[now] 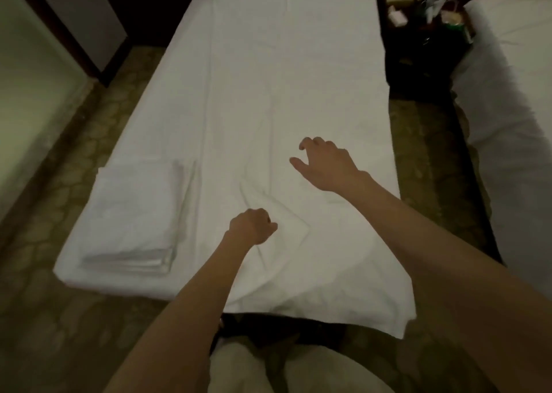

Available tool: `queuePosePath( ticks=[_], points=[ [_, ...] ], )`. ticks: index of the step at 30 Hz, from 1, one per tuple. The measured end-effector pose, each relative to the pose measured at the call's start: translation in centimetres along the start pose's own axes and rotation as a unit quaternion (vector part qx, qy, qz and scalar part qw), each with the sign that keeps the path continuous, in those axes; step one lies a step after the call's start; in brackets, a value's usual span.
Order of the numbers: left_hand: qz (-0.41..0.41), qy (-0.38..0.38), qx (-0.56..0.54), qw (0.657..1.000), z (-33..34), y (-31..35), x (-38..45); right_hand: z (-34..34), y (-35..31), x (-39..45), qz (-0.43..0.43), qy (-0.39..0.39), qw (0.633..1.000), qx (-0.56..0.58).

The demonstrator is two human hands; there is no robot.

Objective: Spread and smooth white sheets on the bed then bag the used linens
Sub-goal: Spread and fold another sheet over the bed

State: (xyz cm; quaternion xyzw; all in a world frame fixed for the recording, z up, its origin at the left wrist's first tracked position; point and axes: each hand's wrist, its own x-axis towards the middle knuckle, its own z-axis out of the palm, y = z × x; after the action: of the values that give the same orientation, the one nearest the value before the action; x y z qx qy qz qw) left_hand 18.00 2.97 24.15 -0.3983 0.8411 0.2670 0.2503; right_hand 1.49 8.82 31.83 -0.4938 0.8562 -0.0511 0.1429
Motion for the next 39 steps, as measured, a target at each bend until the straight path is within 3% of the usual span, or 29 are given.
queuePosePath(
  ticks=[4, 10, 14, 20, 25, 28, 31, 36, 39],
  points=[
    [-0.047, -0.020, -0.045, 0.998, 6.7, -0.3, 0.1, 7.3, 2.6, 0.2, 0.008, -0.094, 0.995, 0.040],
    [-0.058, 0.001, -0.056, 0.997, 13.9, -1.3, 5.7, 21.0, 8.7, 0.2, 0.098, -0.206, 0.967, 0.115],
    [-0.071, 0.009, -0.104, 0.992, 17.7, -1.9, 9.8, 27.9, 11.3, 1.8, 0.139, -0.219, 0.953, 0.159],
    [-0.065, 0.031, -0.190, 0.979, 21.1, -3.7, 14.5, 34.4, 11.4, 5.6, 0.182, -0.180, 0.946, 0.199],
    [-0.067, 0.069, -0.274, 0.957, 21.0, -5.8, 16.2, 37.5, 10.9, 6.6, 0.196, -0.113, 0.950, 0.216],
    [-0.066, 0.130, -0.276, 0.950, 19.7, -6.7, 17.5, 37.3, 11.5, 5.7, 0.200, -0.094, 0.938, 0.269],
    [-0.078, 0.178, -0.263, 0.945, 17.3, -6.4, 19.6, 35.8, 12.5, 4.1, 0.198, -0.104, 0.925, 0.308],
    [-0.137, 0.162, -0.319, 0.924, 13.5, -3.0, 23.7, 33.6, 15.4, -0.1, 0.180, -0.159, 0.896, 0.374],
    [-0.127, 0.149, -0.245, 0.949, 12.8, 1.4, 25.2, 33.0, 16.5, -2.5, 0.176, -0.198, 0.876, 0.402]
  ],
)
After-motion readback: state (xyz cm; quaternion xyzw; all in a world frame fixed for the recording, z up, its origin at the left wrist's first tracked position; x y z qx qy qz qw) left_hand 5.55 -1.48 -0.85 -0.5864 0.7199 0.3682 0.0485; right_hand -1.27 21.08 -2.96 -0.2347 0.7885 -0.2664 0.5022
